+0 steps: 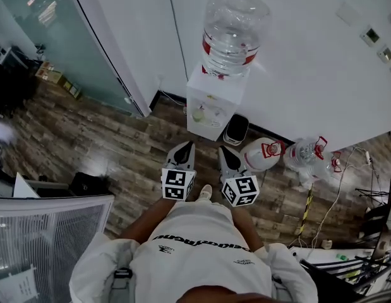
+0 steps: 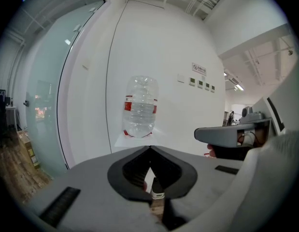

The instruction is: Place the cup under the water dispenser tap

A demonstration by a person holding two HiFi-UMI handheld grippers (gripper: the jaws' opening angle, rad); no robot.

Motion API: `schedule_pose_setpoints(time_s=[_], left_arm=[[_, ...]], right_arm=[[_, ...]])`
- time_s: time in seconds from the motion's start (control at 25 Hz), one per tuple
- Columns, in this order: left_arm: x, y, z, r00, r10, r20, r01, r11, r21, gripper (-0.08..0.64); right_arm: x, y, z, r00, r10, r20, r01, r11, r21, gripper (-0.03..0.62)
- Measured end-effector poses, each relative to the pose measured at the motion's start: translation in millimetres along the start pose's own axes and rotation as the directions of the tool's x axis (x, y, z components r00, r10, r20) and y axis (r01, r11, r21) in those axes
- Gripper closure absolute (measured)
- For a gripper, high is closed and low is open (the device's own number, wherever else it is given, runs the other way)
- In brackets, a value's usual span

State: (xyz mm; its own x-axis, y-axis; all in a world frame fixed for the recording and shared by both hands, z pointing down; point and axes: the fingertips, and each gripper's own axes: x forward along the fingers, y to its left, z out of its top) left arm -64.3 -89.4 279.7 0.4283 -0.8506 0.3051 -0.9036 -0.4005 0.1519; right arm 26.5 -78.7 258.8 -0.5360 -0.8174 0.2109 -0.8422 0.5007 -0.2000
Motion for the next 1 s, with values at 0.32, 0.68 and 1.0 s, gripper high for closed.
schedule_pose_setpoints(time_s=[0.32, 0.68, 1.0], left_arm=[[-5.2, -5.3, 5.8, 0.999, 0.013, 0.031, -0.013, 1.0, 0.009, 0.561], [-0.3, -5.7, 5.1, 0.999, 0.026, 0.041, -0.026, 0.999, 0.017, 0.561], [-0.4, -10.6, 5.7, 0.999, 0.015, 0.046, -0.016, 0.999, 0.027, 0.561]], right_arm=[[0.4, -2.9, 10.6, 1.0, 0.001, 0.016, 0.0, 1.0, -0.03, 0.594], [0.0, -9.7, 13.3, 0.999, 0.001, 0.032, 0.0, 0.999, -0.038, 0.594], [-3.0, -10.8, 13.5, 0.999, -0.005, 0.041, 0.007, 0.999, -0.037, 0.594]])
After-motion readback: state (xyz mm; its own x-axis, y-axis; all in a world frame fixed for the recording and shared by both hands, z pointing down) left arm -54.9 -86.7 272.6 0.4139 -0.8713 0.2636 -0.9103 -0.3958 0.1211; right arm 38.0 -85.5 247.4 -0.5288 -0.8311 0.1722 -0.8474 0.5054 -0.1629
